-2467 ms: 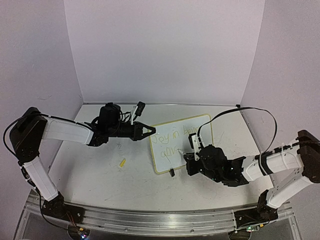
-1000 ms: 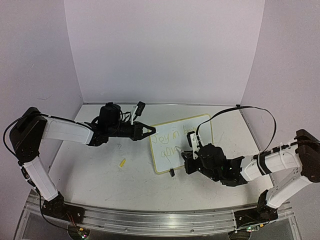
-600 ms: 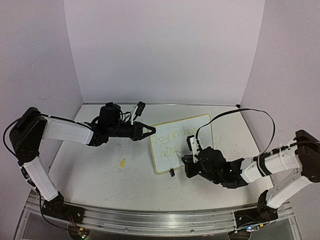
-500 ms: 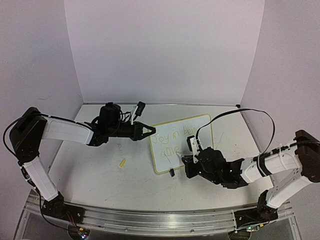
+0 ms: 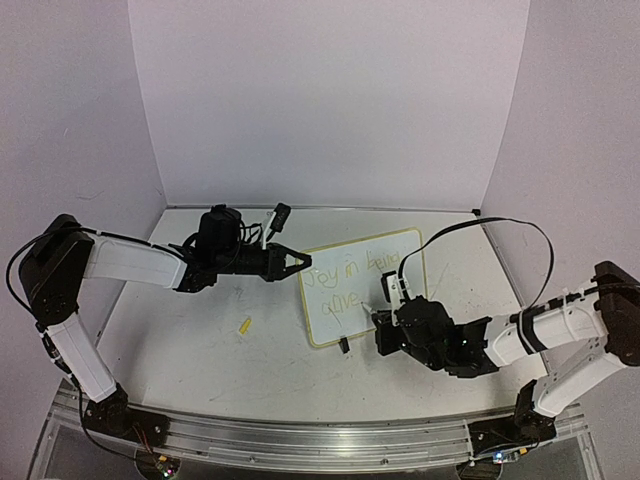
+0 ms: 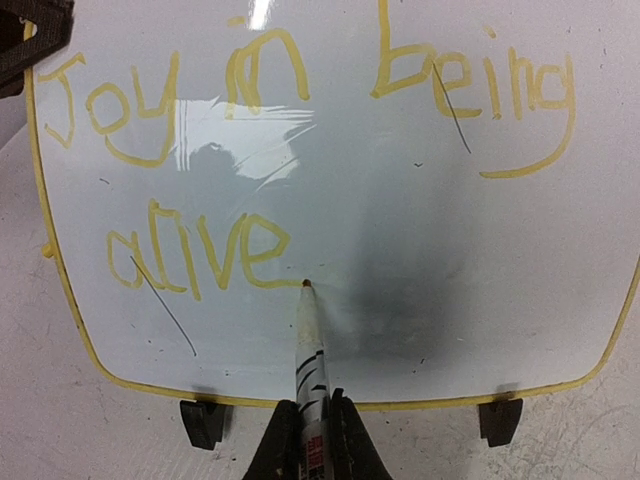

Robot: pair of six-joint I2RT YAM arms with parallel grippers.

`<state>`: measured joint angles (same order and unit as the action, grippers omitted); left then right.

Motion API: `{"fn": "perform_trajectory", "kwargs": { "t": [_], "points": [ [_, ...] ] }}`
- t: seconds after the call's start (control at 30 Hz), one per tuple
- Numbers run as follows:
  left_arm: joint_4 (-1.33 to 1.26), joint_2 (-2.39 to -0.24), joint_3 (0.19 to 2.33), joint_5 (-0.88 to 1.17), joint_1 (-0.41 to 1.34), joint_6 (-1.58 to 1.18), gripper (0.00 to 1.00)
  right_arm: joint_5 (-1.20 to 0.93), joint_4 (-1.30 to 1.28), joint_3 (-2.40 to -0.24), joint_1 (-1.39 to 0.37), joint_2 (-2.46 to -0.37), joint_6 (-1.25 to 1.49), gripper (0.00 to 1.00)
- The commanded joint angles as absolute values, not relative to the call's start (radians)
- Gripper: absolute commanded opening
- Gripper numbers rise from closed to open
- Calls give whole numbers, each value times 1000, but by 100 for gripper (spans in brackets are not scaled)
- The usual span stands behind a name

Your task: Write a sentence on the whiteboard

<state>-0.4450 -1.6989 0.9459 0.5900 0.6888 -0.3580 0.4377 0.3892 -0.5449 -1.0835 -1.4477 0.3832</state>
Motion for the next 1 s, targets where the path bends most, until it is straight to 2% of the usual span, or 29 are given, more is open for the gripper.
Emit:
{"fn": "perform_trajectory", "kwargs": {
  "t": [0.0,0.17,0.6,0.83,0.9,0.97],
  "points": [
    [-330,-1700,952,448,680,-287,0,443,382,-537,-1081,-1376,371,0],
    [-328,-1700,950,446,681,-285,0,437,391,-519,-1079,-1350,356,0],
    [-327,-1699,953,449,680,-287,0,456,423,-545,-1053,-1456,371,0],
    [-323,-1689,959,443,680,-288,1,437,251,-573,-1056,-1164,358,0],
    [-321,-1678,964,441,680,-288,5,438,227,-571,-1055,-1066,339,0],
    [-319,-1666,970,430,680,-285,15,479,207,-569,-1049,-1014,316,0]
  ]
}}
